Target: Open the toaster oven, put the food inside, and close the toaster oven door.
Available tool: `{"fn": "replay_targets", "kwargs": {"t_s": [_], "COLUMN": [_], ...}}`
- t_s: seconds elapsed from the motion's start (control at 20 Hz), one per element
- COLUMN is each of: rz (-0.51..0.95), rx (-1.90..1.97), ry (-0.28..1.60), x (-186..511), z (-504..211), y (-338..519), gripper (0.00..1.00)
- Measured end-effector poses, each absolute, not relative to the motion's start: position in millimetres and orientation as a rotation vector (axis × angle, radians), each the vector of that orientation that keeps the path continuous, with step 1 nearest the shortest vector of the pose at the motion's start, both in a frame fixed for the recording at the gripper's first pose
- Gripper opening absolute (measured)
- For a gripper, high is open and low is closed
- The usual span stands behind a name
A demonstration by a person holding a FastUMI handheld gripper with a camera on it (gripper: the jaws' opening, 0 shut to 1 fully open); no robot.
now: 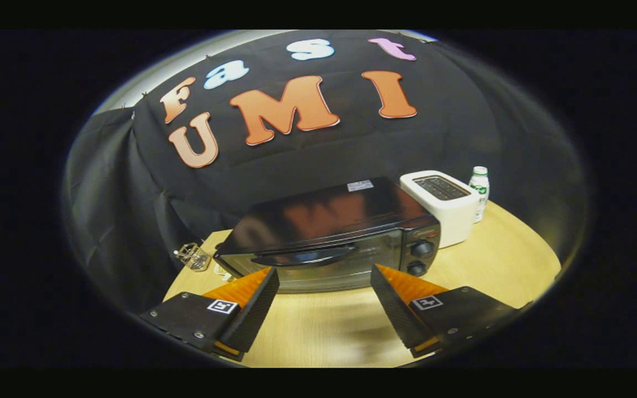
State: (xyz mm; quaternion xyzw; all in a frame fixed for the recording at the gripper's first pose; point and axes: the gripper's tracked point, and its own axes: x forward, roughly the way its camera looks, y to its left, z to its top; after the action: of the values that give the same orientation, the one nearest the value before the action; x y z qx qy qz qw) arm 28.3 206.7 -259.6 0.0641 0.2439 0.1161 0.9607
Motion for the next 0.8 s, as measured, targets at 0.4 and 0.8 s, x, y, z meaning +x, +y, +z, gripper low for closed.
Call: {"fn": "replay_targets", "kwargs": {"t_s": [0.4, 0.8], "rz": [0.167, 0.165], "rx": [-0.132, -0.117], "ry": [0.219, 0.045], "x": [29, 11], "z": [-121, -4], "y": [158, 165], "gripper": [0.99, 0.99]}}
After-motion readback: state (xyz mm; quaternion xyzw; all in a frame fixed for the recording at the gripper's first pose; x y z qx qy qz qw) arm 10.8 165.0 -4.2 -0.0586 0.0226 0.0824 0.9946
